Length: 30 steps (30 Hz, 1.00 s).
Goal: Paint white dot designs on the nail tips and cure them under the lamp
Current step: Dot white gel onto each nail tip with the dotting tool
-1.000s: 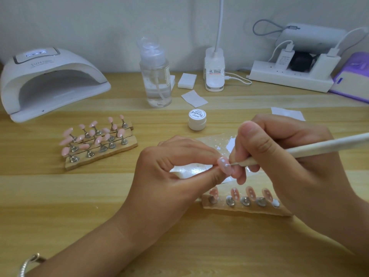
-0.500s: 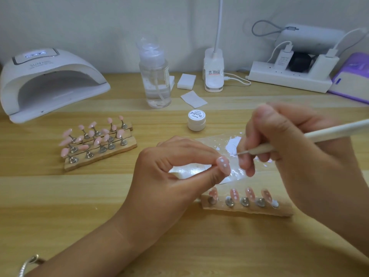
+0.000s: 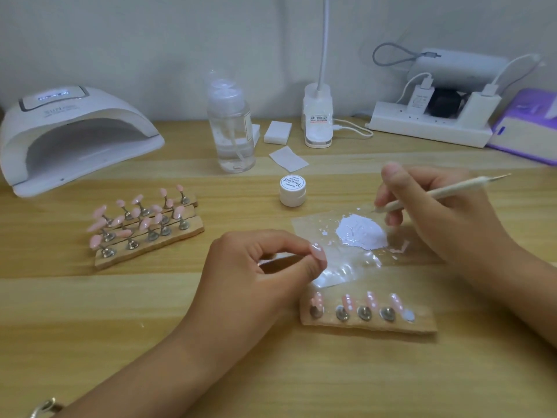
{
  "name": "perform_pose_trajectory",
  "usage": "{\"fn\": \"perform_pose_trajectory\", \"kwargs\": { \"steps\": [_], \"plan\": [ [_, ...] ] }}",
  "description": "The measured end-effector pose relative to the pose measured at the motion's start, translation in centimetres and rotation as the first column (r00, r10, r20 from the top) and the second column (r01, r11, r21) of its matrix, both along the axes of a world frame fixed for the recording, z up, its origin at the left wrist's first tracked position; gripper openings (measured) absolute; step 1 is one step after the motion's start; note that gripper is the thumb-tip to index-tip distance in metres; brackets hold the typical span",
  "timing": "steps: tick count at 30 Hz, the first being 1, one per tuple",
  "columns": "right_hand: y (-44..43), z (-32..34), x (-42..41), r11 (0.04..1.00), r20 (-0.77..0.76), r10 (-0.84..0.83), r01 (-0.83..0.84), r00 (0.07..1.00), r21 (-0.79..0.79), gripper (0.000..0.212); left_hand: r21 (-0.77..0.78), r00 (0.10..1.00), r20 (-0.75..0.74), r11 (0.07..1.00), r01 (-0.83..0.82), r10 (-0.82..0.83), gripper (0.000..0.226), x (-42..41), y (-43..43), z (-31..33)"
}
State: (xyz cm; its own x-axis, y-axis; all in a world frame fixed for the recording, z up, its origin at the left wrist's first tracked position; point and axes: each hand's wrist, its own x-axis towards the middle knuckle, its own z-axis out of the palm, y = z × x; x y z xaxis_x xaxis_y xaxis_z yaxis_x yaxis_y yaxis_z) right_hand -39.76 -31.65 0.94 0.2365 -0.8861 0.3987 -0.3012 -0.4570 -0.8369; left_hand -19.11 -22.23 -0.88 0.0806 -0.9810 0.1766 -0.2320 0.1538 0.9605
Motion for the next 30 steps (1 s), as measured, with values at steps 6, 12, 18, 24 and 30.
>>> {"fn": "perform_pose_trajectory", "kwargs": {
  "steps": [6, 12, 18, 24, 30],
  "plan": [
    [-0.37, -1.06, -0.11, 1.0, -0.045, 0.02, -0.021, 0.999, -0.008, 0.039, 0.009, 0.998, 0.035, 0.999, -0.053, 0.052, 0.004, 0.41, -0.31, -0.15],
    [-0.39, -1.06, -0.05, 0.999, -0.042, 0.034, -0.033, 0.999, 0.025, 0.038, 0.022, 0.987, 0.16, 0.999, -0.024, 0.02, 0.004, 0.36, -0.52, -0.4],
    [-0.18, -0.87, 0.19, 0.996, -0.076, 0.065, -0.06, 0.995, 0.07, 0.037, 0.008, 0.977, 0.214, 1.0, -0.022, 0.02, 0.009, 0.46, -0.5, -0.56],
    [-0.12, -0.78, 0.21, 0.995, -0.051, 0.061, -0.057, 0.997, 0.079, 0.038, 0.003, 0.967, 0.25, 0.999, -0.043, 0.041, 0.015, 0.35, -0.51, -0.45],
    [-0.03, -0.64, 0.17, 0.992, -0.031, 0.066, -0.062, 0.997, 0.113, 0.038, -0.011, 0.962, 0.269, 0.999, -0.048, 0.049, 0.014, 0.35, -0.47, -0.4]
  ]
}}
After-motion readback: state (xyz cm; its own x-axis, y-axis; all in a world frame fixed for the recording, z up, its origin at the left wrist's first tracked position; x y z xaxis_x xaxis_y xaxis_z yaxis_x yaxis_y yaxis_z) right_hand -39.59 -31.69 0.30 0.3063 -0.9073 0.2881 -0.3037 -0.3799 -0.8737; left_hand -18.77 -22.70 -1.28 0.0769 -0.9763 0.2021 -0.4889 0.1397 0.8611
